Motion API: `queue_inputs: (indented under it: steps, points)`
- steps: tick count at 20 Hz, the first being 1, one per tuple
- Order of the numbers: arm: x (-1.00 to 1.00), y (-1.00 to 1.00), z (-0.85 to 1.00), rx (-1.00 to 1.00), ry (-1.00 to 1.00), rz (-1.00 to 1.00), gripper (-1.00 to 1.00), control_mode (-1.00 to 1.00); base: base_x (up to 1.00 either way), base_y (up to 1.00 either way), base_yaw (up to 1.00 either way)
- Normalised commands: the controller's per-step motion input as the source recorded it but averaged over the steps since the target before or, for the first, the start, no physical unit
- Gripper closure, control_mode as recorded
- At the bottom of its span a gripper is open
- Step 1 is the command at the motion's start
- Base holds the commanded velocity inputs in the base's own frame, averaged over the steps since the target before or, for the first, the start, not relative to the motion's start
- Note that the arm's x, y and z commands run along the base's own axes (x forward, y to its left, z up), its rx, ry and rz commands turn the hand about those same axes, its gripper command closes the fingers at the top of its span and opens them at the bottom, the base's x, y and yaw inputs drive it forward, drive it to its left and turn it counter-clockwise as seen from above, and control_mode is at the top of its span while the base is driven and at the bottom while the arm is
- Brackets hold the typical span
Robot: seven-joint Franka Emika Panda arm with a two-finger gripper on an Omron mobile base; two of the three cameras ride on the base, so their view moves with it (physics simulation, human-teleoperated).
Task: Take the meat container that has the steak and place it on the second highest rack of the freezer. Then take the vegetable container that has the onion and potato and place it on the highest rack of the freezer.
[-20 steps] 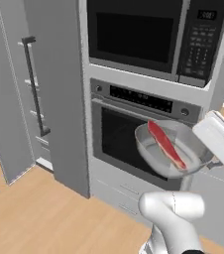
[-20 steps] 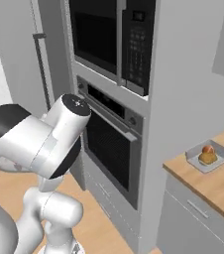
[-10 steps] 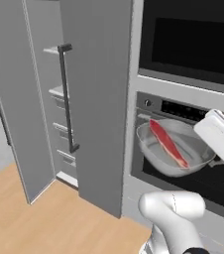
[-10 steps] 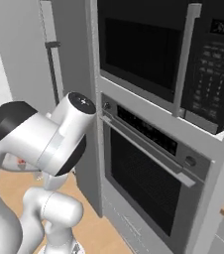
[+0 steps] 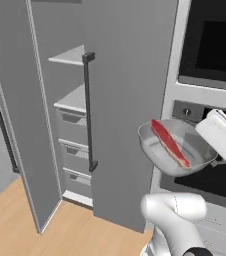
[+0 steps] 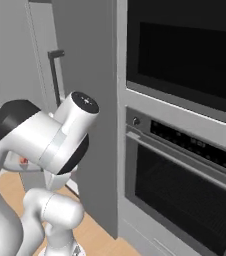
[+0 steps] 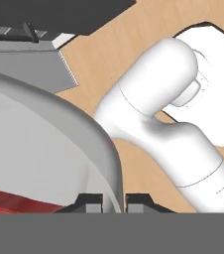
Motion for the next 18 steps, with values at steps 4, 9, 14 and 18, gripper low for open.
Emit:
queue_inputs:
  steps: [4,9,14,18]
  points:
    - [0.0,0.0,0.0,0.0,0.0,0.0,1.0,1.0,0.01,1.0,-0.33]
    - [0.0,0.0,0.0,0.0,0.0,0.0,1.0,1.0,0.57,1.0,-0.1]
    - [0.0,0.0,0.0,0.0,0.0,0.0,1.0,1.0,0.73,0.66,0.01]
    - [0.0,0.0,0.0,0.0,0.0,0.0,1.0,1.0,0.71,0.31,0.0]
